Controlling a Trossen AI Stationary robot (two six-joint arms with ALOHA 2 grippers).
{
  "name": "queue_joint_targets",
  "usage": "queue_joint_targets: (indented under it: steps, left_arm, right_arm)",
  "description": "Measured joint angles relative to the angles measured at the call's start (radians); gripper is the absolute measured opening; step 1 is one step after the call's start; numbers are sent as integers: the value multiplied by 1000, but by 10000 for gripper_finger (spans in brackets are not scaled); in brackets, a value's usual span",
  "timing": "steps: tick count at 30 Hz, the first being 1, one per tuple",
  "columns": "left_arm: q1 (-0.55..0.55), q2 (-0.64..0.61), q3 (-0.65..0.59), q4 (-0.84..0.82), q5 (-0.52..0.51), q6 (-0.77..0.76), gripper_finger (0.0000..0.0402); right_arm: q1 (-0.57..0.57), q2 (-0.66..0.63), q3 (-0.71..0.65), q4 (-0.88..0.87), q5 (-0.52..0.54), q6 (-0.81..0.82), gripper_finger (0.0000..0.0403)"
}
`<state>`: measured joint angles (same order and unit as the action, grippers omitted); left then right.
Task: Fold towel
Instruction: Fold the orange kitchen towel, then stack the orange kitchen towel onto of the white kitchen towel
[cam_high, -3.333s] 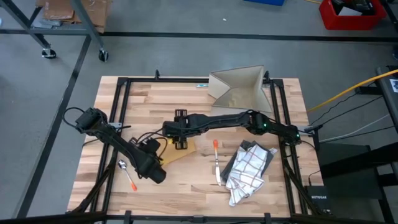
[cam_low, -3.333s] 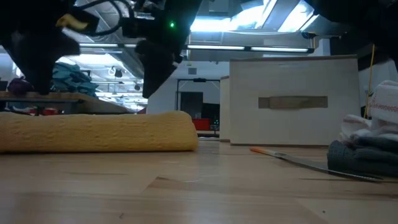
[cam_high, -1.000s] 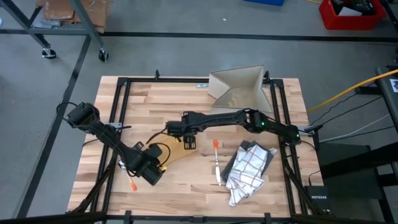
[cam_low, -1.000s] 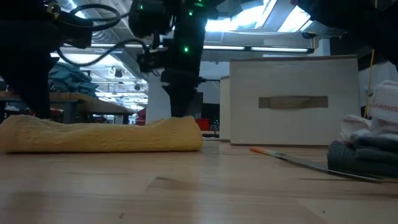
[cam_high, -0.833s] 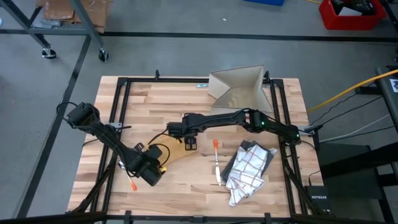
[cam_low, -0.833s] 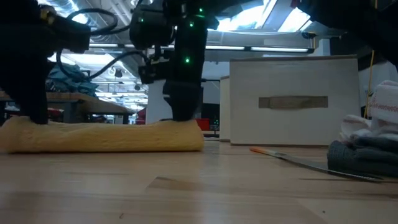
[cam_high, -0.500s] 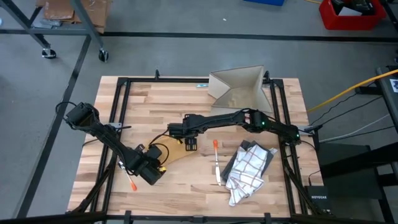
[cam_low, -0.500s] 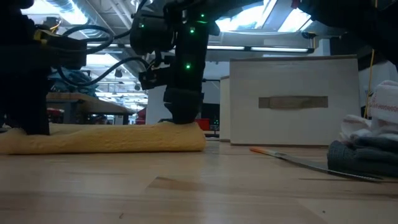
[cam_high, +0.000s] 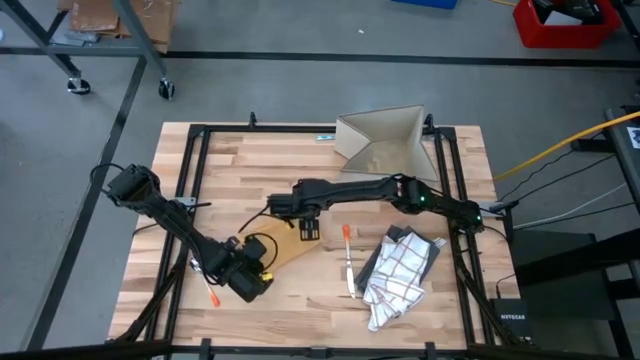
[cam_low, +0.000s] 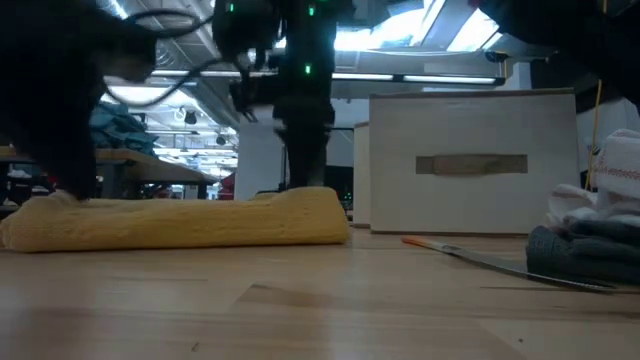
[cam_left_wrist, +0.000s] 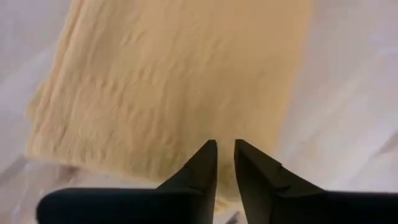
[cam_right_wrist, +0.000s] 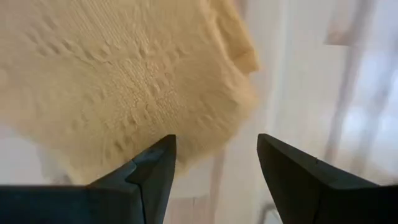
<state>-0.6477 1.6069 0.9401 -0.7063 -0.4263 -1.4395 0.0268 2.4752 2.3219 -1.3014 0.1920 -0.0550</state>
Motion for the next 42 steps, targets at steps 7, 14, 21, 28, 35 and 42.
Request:
queue_joint_targets:
  steps: [7,14,21,28,35,42]
  left_arm:
    - [2,-9,50,-17,-84,59,18]
    - [21,-10,53,-113,-183,4,2]
    - [80,-8,52,-183,-184,106,4]
    - [131,-8,6,-175,-183,232,1]
    - [142,-8,-99,-162,-141,40,1]
    - [105,-10,-180,111,-36,-1,1]
  right_arm:
    - [2,-69,16,-31,-40,71,230]
    - [47,-101,16,-70,-157,133,230]
    - [141,-101,14,-154,-196,143,230]
    - [245,-105,13,-244,-99,159,230]
    - [335,-131,12,-273,-69,165,230]
    - [388,-237,12,-271,28,183,230]
